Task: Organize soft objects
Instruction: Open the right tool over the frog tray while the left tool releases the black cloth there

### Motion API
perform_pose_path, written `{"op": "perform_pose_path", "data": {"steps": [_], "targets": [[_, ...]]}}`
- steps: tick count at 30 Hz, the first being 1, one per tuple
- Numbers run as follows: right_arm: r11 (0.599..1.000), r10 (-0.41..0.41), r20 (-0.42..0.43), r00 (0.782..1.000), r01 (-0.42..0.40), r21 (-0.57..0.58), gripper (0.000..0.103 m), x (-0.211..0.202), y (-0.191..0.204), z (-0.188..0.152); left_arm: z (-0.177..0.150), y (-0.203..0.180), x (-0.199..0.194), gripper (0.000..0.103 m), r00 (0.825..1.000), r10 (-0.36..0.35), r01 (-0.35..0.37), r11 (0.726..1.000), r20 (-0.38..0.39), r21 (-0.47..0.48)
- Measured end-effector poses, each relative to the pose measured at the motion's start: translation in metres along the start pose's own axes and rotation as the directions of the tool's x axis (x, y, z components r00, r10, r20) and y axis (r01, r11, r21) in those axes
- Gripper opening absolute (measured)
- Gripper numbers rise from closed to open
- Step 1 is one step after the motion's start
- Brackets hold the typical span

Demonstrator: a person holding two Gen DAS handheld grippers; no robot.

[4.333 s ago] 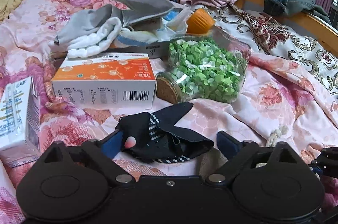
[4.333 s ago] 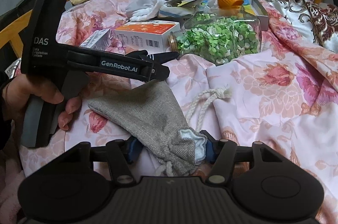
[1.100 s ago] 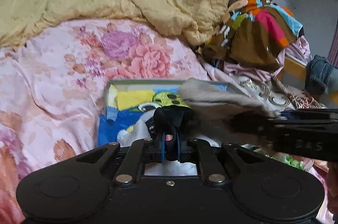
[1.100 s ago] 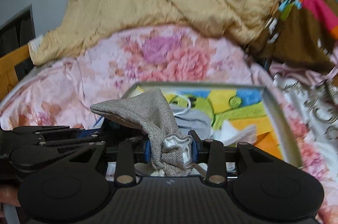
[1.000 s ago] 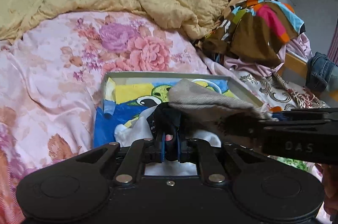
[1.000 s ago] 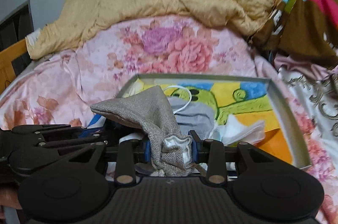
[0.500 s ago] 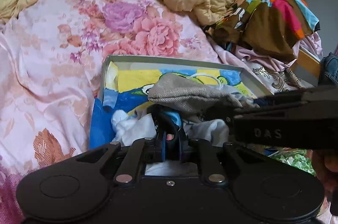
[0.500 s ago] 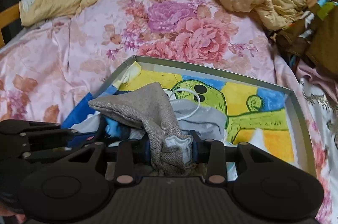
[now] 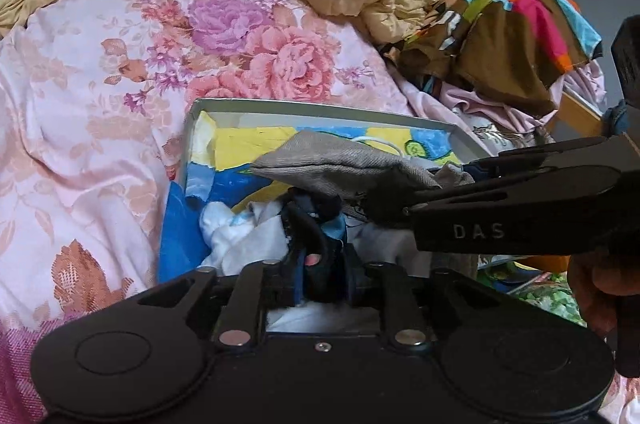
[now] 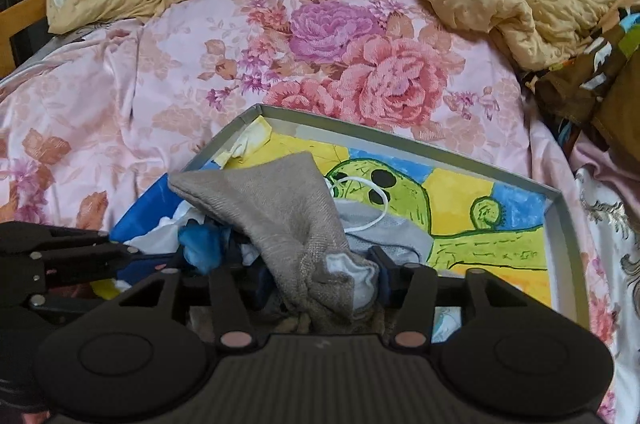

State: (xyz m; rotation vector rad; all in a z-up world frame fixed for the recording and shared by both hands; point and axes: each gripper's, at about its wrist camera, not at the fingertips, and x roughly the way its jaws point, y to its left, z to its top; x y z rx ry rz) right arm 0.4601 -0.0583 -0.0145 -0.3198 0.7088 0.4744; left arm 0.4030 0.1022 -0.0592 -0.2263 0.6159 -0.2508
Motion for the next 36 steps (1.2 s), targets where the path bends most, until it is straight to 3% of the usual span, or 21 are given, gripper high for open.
{"op": "perform_pose_path", "data": {"steps": [5, 7, 10, 18, 26, 30, 36], "targets": [[1.000, -0.021, 0.011, 1.000, 0.021, 0.003, 0.073, -0.010, -0.003, 0.000, -0.003, -0.008, -0.007, 0.039, 1.000, 0.004, -0.004, 0.999, -0.001, 0.038], [1.000, -0.023, 0.020, 1.000, 0.023, 0.015, 0.084, -0.015, -0.006, 0.001, -0.003, -0.008, -0.010, 0.044, 1.000, 0.003, -0.003, 0.999, -0.003, 0.032], [0.999, -0.019, 0.026, 0.999, 0.018, 0.026, 0.090, -0.023, -0.010, 0.002, -0.002, -0.007, -0.016, 0.052, 1.000, -0.004, 0.004, 1.000, -0.007, 0.010], [0.996, -0.009, 0.055, 0.998, 0.004, 0.092, 0.097, -0.049, -0.023, 0.001, 0.000, -0.013, -0.039, 0.083, 0.999, 0.040, -0.041, 0.999, 0.006, 0.017], [0.988, -0.013, 0.129, 0.992, -0.007, 0.153, 0.101, -0.085, -0.032, -0.009, 0.007, -0.013, -0.071, 0.088, 0.994, 0.099, -0.097, 0.994, 0.047, -0.042], [0.983, -0.020, 0.187, 0.982, -0.014, 0.181, 0.102, -0.109, -0.035, -0.018, 0.006, -0.022, -0.092, 0.096, 0.987, 0.123, -0.120, 0.992, 0.101, -0.042], [0.977, -0.034, 0.259, 0.965, -0.022, 0.211, 0.103, -0.148, -0.038, -0.037, 0.007, -0.045, -0.125, 0.098, 0.970, 0.139, -0.140, 0.990, 0.200, -0.011]]}}
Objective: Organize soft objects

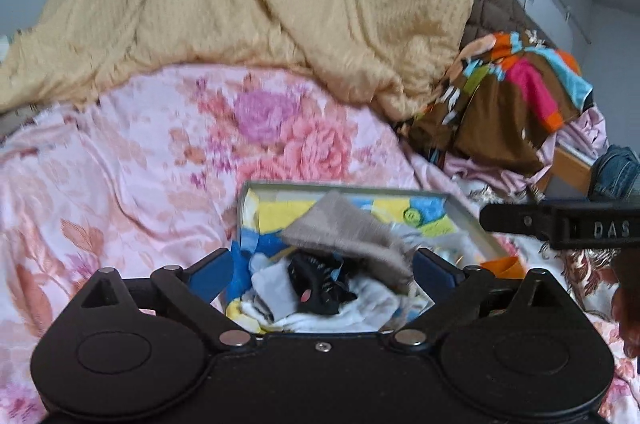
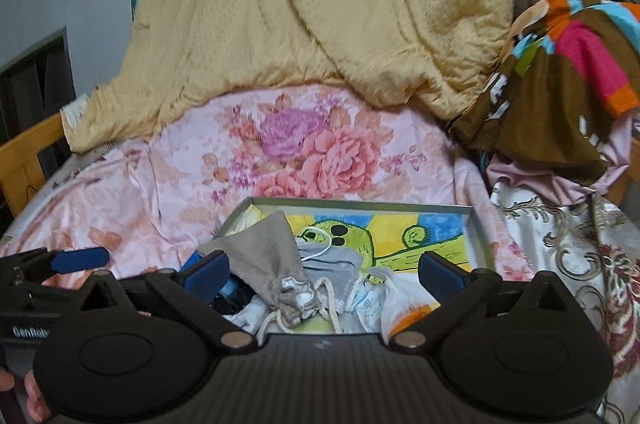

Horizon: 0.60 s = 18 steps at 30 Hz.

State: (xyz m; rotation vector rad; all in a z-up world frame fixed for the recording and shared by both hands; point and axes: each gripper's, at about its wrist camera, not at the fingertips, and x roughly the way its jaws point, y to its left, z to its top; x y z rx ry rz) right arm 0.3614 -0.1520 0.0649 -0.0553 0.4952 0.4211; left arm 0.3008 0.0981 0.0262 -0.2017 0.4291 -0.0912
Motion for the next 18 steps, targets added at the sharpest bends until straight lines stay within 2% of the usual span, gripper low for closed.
{"op": "perform_pose_path", "data": {"steps": [6, 18], "targets": [[1.000, -0.006, 0.050, 0.999, 0.004, 0.027, 0.103, -0.042, -0.007, -0.010, 0.004, -0.019, -0.035, 0.101, 0.998, 0.005, -0.007, 1.000, 0.070, 0.025], [0.999, -0.005, 0.105, 0.994, -0.001, 0.055, 0.103, -0.113, -0.011, -0.041, -0.016, -0.056, -0.094, 0.102, 0.994, -0.001, -0.003, 0.999, 0.105, 0.042]]}}
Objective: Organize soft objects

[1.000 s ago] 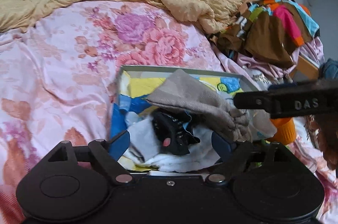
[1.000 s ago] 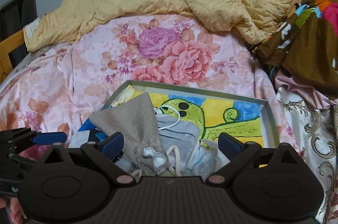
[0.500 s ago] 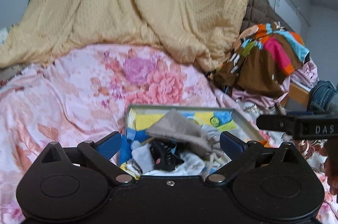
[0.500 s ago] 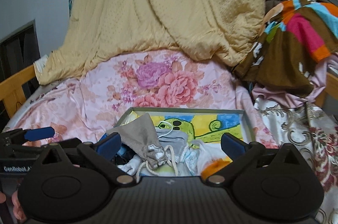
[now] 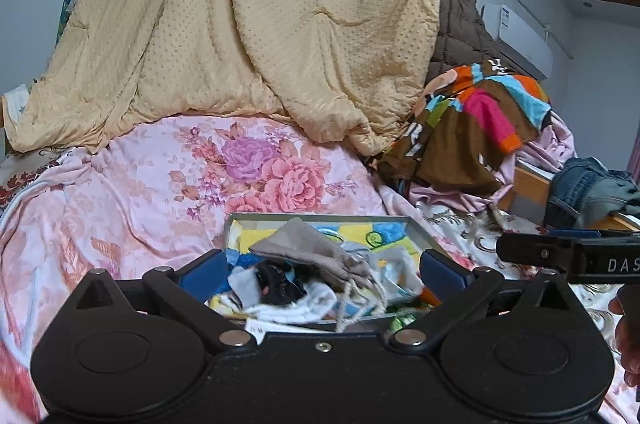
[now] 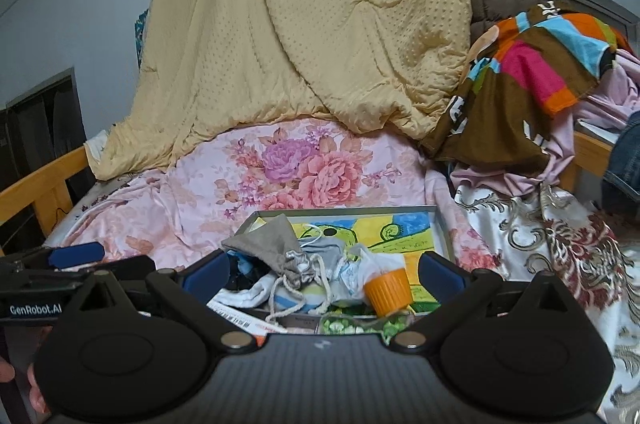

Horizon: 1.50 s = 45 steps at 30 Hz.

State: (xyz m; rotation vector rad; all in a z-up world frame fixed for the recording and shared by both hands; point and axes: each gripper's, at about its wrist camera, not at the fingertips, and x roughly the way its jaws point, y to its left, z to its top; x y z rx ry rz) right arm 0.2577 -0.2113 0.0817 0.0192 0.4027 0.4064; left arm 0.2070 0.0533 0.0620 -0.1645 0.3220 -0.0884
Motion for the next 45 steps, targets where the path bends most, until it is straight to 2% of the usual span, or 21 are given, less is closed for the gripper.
{"op": "perform_pose_path", "data": {"steps": [6, 18, 27, 45], "targets": [[1.000, 0.000, -0.001, 1.000, 0.000, -0.008, 0.103, -0.027, 0.001, -0.016, -0.019, -0.014, -0.028, 0.102, 1.000, 0.004, -0.004, 1.000, -0.018, 0.006], [1.000, -0.005, 0.005, 1.000, 0.005, 0.005, 0.103, -0.062, 0.001, -0.040, -0.039, -0.025, -0.056, 0.102, 0.999, 0.005, -0.005, 1.000, -0.035, 0.001], [0.999, -0.009, 0.015, 1.000, 0.008, 0.034, 0.103, -0.073, 0.002, -0.053, -0.048, -0.023, -0.065, 0.102, 0.999, 0.019, -0.019, 1.000, -0.050, -0.014], [0.995, -0.026, -0.018, 0.999, 0.028, 0.094, 0.103, -0.080, -0.004, -0.090, -0.066, -0.025, -0.071, 0.102, 0.994, 0.038, -0.040, 0.999, -0.102, -0.017]]}}
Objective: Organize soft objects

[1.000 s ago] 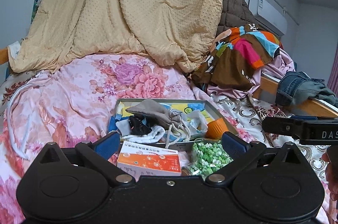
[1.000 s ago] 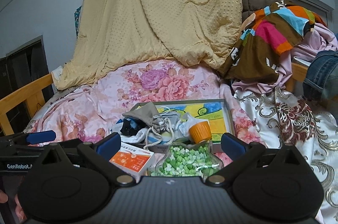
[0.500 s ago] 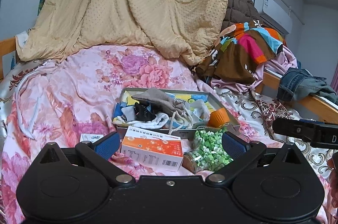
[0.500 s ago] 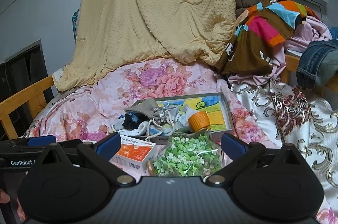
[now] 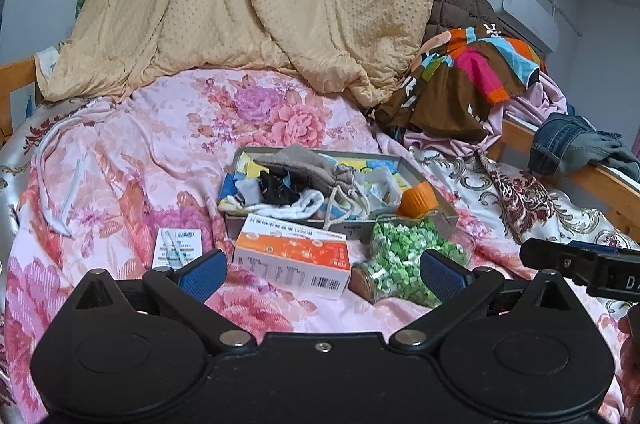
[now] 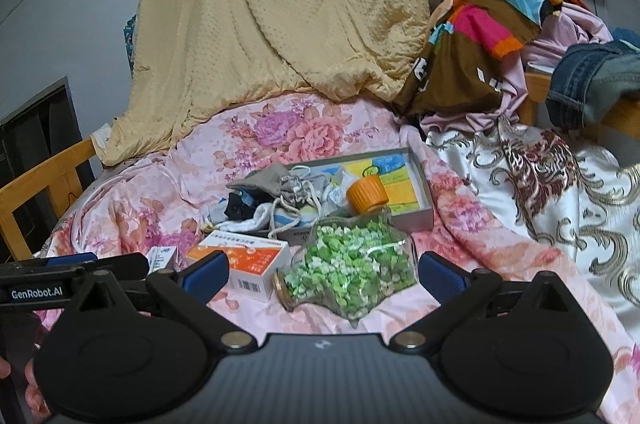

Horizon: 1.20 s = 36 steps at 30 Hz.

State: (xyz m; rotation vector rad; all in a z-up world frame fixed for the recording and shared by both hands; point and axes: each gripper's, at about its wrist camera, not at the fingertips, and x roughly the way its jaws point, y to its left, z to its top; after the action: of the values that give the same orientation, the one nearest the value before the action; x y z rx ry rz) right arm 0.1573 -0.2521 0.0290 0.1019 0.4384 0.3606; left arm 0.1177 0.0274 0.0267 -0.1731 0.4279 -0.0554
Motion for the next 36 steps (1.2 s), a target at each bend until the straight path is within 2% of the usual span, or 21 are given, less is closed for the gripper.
{"op": "perform_pose_path", "data": {"steps": [36], "targets": [[0.999, -0.017, -0.026, 1.000, 0.016, -0.032, 0.103, -0.019, 0.002, -0.039, -0.038, -0.010, -0.015, 0.102, 0.996, 0.039, -0.039, 0.999, -0.082, 0.001]]}}
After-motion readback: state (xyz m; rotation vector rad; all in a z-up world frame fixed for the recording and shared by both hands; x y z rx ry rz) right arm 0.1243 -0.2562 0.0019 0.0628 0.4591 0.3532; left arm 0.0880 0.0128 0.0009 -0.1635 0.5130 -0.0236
